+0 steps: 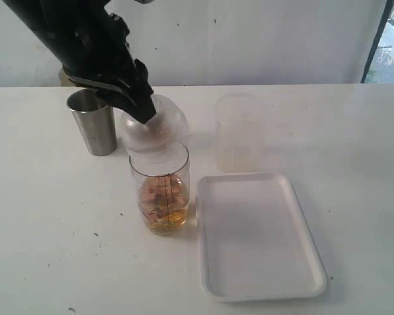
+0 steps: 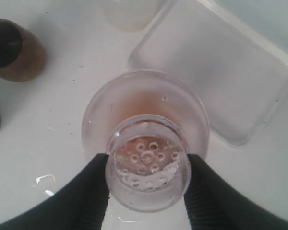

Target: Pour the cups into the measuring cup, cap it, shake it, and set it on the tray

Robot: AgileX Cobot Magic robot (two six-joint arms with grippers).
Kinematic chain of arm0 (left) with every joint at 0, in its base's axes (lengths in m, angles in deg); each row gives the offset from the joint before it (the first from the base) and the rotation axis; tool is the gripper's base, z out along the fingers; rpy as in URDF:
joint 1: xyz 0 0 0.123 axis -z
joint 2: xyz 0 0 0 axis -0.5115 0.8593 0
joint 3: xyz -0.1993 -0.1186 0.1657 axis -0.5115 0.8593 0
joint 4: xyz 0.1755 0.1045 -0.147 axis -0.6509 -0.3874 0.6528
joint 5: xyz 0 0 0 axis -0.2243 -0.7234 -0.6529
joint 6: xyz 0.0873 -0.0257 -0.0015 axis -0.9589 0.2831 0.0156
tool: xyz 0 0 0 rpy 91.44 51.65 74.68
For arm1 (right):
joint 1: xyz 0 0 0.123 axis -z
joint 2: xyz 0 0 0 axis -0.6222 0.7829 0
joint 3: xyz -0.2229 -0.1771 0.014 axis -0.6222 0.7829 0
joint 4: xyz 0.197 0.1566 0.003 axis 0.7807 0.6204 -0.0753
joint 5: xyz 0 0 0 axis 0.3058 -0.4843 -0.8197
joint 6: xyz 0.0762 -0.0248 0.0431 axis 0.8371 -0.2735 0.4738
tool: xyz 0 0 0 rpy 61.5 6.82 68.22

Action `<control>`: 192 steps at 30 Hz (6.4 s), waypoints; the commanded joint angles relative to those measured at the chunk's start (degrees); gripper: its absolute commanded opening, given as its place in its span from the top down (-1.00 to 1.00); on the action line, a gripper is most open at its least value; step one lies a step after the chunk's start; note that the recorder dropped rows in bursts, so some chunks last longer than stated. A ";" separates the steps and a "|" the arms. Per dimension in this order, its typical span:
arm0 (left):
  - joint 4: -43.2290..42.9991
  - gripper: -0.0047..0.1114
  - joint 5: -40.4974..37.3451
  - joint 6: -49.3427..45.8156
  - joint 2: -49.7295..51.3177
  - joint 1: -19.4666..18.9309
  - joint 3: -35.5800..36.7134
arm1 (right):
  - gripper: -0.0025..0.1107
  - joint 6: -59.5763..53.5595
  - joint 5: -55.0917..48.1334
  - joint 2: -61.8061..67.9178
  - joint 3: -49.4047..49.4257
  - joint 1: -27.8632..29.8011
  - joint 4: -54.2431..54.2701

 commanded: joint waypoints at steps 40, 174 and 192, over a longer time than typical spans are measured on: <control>-18.10 0.92 0.00 -0.43 4.03 7.53 -0.42 | 0.96 2.42 0.33 0.00 -0.06 0.01 -0.02; -14.39 0.92 107.31 12.47 -6.87 7.53 56.68 | 0.96 2.42 0.33 0.00 -0.06 0.01 -0.02; -14.49 0.92 108.30 12.47 -14.14 7.53 56.68 | 0.96 2.42 0.33 0.00 -0.06 0.01 -0.02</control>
